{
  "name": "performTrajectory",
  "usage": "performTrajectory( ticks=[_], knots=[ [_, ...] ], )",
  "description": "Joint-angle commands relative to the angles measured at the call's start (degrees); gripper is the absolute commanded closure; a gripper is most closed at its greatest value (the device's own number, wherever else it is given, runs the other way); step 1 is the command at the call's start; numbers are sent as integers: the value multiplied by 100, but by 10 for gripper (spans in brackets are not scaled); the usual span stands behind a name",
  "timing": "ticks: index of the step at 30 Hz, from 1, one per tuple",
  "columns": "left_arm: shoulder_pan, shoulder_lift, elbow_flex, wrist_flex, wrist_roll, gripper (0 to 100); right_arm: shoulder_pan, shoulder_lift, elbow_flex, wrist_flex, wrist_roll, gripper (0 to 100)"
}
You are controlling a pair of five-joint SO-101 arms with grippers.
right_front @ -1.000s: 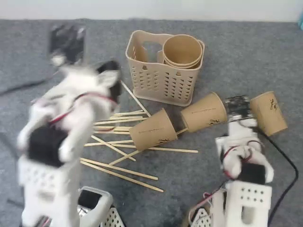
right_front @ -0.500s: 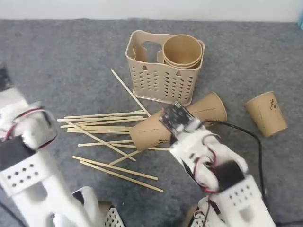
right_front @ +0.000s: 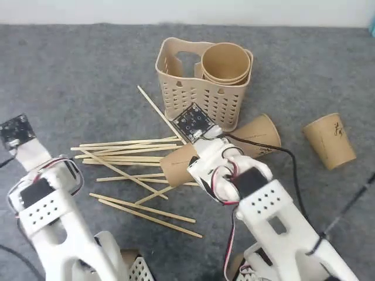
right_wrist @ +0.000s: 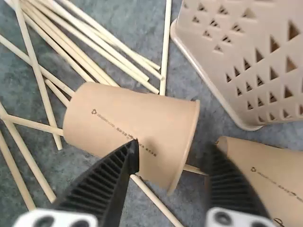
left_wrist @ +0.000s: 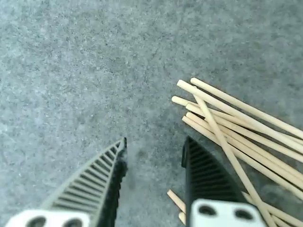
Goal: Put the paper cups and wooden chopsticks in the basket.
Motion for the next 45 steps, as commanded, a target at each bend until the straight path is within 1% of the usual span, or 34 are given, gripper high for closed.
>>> performTrajectory(
  ticks=[1,6,8,11,15,17,20,24,25,27,31,33,35,39,45],
  knots=[
    [-9,-105,4,-246,-26,815,13,145,-316,-233,26,714],
    [-9,-97,13,-273,-26,815,435,303,-290,-365,70,714],
    [-9,-88,13,-273,-26,815,488,400,-281,-391,70,714],
    [-9,-88,13,-273,-26,815,435,629,-281,-435,53,714],
    [-9,-79,13,-281,-26,815,127,980,-290,-549,53,716],
    [-9,-79,13,-281,-26,815,-136,1112,-290,-567,53,742],
    [-9,-70,22,-281,-26,815,-514,1226,-290,-655,53,834],
    [-9,-70,22,-281,-26,815,-611,1226,-290,-796,70,978],
    [0,-70,22,-281,-26,815,-611,1226,-290,-822,79,997],
    [9,-97,101,-378,-26,815,-611,1218,-299,-813,105,981],
    [158,-105,268,-615,-26,815,-629,1200,-334,-813,132,990],
    [176,-105,268,-624,-26,815,-629,1086,-387,-725,369,990],
    [176,-105,277,-642,-26,815,-629,822,-475,-462,633,990],
    [176,-105,277,-651,-26,815,-629,66,-941,426,1064,990],
    [185,-105,286,-651,-26,815,-629,-514,-2497,2018,1644,991]
  ],
)
